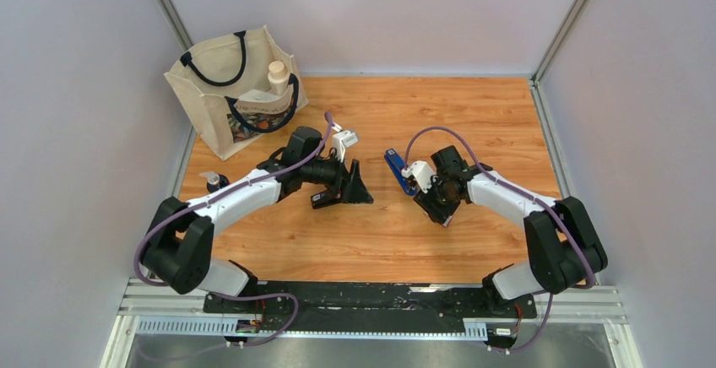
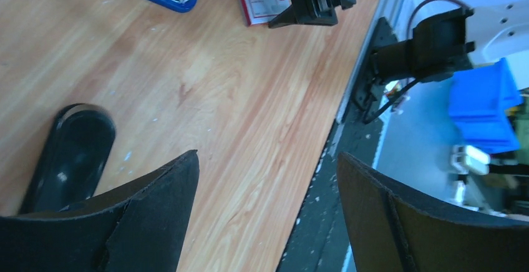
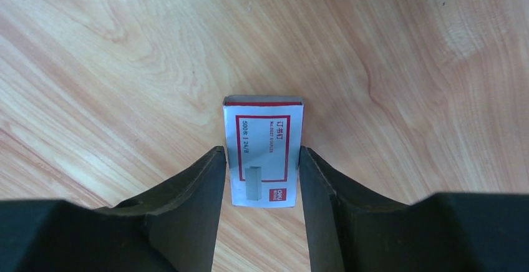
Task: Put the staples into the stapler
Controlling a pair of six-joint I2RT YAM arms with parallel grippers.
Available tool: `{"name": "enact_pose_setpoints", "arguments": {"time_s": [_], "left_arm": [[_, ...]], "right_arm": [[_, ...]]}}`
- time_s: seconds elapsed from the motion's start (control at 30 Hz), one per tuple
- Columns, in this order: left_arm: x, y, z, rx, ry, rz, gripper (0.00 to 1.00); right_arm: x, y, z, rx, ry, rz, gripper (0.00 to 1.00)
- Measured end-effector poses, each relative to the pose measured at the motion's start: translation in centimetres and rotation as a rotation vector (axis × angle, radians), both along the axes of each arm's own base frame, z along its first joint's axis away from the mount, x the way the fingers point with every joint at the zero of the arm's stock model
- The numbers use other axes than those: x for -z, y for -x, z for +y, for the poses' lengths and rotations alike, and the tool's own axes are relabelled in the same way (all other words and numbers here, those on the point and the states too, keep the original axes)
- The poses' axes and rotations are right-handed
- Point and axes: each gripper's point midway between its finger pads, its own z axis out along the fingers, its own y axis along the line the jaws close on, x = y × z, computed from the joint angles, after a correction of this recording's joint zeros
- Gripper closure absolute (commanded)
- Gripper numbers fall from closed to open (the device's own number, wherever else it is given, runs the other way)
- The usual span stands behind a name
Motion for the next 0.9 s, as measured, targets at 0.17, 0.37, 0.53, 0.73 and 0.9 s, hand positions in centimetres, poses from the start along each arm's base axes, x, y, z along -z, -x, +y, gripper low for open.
{"name": "enact_pose_setpoints", "arguments": {"time_s": [0.17,0.37,0.53,0.73,0.9], "left_arm": [[0.2,0.2,-2.5,0.001,0.076,0.131,0.15],[-0.2,0.2,-5.1,0.007,0.159,0.220,0.24],[1.3,-0.2,-6.5,-0.006,0.174,0.300,0.32],[3.5,-0.5,-7.9,-0.016,0.171,0.383,0.34],[4.1,-0.6,-8.5,-0.024,0.178,0.414,0.38]], "right_arm": [[-0.6,0.3,-0.1,-0.035,-0.020,-0.048,0.48],[-0.4,1.2,-0.5,-0.084,-0.018,-0.067,0.46],[-0.6,1.2,-0.6,-0.107,-0.025,-0.100,0.45],[-0.8,0.8,-0.4,-0.118,-0.035,-0.121,0.45],[-0.2,0.7,-0.3,-0.118,-0.031,-0.111,0.48]]}}
